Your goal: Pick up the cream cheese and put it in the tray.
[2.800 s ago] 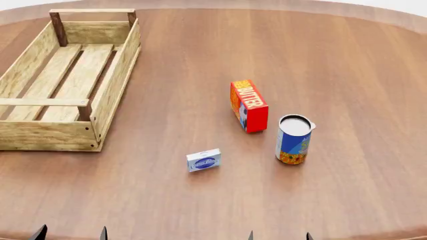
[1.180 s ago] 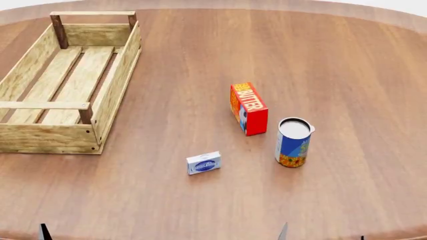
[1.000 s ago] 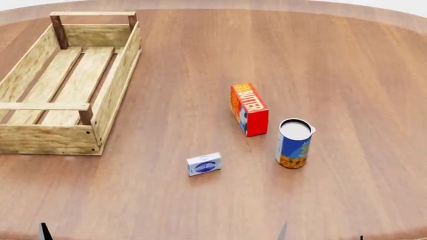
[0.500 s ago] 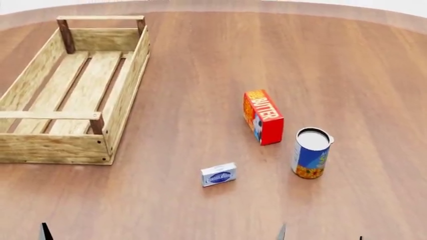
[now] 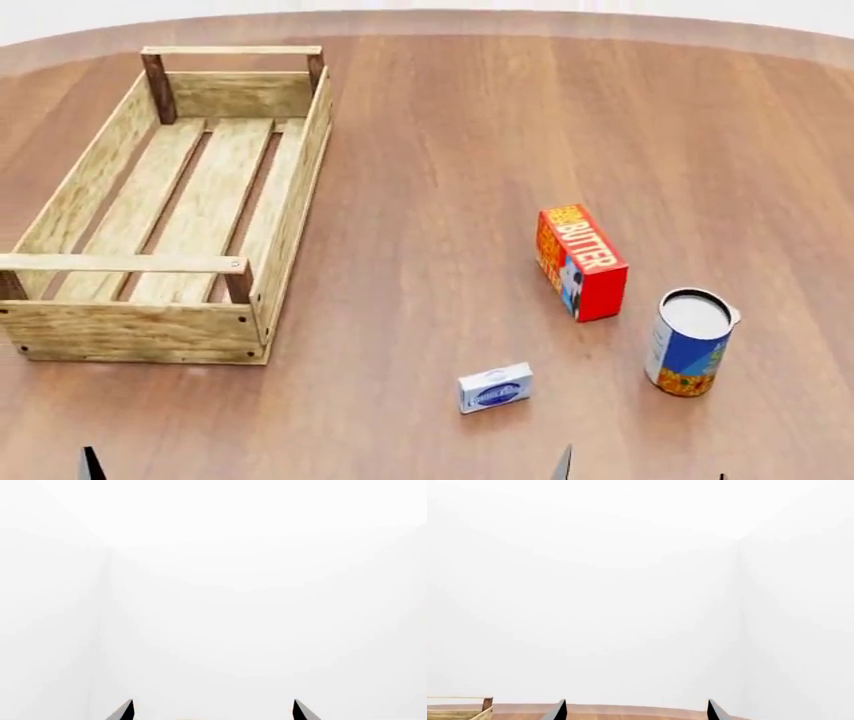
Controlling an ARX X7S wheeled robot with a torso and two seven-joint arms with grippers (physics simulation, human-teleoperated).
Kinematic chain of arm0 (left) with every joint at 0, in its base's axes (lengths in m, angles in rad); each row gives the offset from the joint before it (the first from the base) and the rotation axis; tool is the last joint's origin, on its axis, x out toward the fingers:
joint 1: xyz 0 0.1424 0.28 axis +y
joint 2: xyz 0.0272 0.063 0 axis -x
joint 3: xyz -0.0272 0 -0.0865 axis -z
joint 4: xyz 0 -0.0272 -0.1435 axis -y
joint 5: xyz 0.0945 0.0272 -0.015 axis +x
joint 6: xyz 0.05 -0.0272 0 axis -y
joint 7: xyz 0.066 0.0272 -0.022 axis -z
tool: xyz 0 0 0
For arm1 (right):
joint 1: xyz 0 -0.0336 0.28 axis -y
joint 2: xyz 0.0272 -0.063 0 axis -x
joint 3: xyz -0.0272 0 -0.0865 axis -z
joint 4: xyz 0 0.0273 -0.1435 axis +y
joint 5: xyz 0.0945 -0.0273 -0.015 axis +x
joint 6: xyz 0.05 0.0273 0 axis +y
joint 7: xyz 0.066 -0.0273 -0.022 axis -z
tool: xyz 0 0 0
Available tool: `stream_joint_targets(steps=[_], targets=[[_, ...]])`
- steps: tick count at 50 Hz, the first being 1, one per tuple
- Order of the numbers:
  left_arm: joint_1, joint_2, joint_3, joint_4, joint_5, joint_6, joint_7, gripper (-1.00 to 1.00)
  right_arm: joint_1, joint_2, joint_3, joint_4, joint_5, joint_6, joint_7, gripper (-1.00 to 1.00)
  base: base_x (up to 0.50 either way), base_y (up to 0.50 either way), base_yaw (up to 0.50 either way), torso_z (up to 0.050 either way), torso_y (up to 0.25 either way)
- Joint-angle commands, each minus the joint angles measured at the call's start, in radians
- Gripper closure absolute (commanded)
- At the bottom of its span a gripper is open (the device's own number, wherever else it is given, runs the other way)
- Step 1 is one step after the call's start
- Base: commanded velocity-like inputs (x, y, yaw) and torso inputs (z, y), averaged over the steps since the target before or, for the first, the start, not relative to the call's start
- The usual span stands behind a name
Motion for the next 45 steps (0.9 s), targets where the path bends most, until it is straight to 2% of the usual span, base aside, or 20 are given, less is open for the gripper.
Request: stream_joint_targets(steps=[1,45], targets=[[0.003,-0.009,0.009,0.007,-0.002,-0.002,-0.011,-1.0,0.001,0.005,-0.006,0.003,-0.025,-0.002,0.028,-1.0,0.14,0.2,0.0,0.0,0.0],[0.0,-0.033,0.035,0.009,0.013,-0.004,-0.052,-1.0,0.006,0.027,-0.03,0.0,-0.054,0.015,0.094,-1.0,0.13,0.24,0.0,0.0,0.0]])
